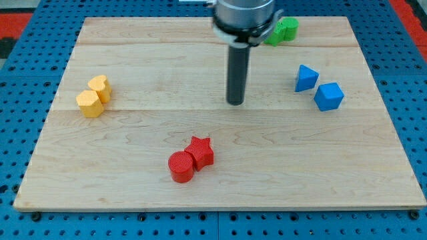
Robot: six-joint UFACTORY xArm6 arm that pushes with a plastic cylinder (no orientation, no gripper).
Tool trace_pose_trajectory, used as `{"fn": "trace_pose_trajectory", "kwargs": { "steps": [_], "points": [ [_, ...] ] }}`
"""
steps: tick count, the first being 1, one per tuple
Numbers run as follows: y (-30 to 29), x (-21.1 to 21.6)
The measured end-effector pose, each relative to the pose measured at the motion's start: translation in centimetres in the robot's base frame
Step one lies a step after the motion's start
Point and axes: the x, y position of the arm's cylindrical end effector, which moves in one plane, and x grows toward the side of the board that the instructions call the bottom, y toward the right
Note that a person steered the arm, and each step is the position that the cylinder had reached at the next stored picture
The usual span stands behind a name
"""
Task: Push yellow hexagon and yellow heart towards top left
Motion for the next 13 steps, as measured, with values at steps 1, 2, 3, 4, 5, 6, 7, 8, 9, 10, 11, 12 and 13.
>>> {"fn": "trace_pose_trajectory", "kwargs": {
  "steps": [1,2,3,4,5,6,7,8,9,10,11,12,13],
  "points": [
    [0.5,0.9],
    [0.5,1.0],
    [0.5,1.0],
    [0.5,0.9],
    [0.5,0.9],
    [-0.3,0.3],
    [-4.5,0.3],
    [-9.4,0.4],
    [-14.7,4.6],
    [-22.1,4.6],
    [-25.4,4.2],
    [-21.3,2.8],
    [-16.8,1.1]
  ]
}}
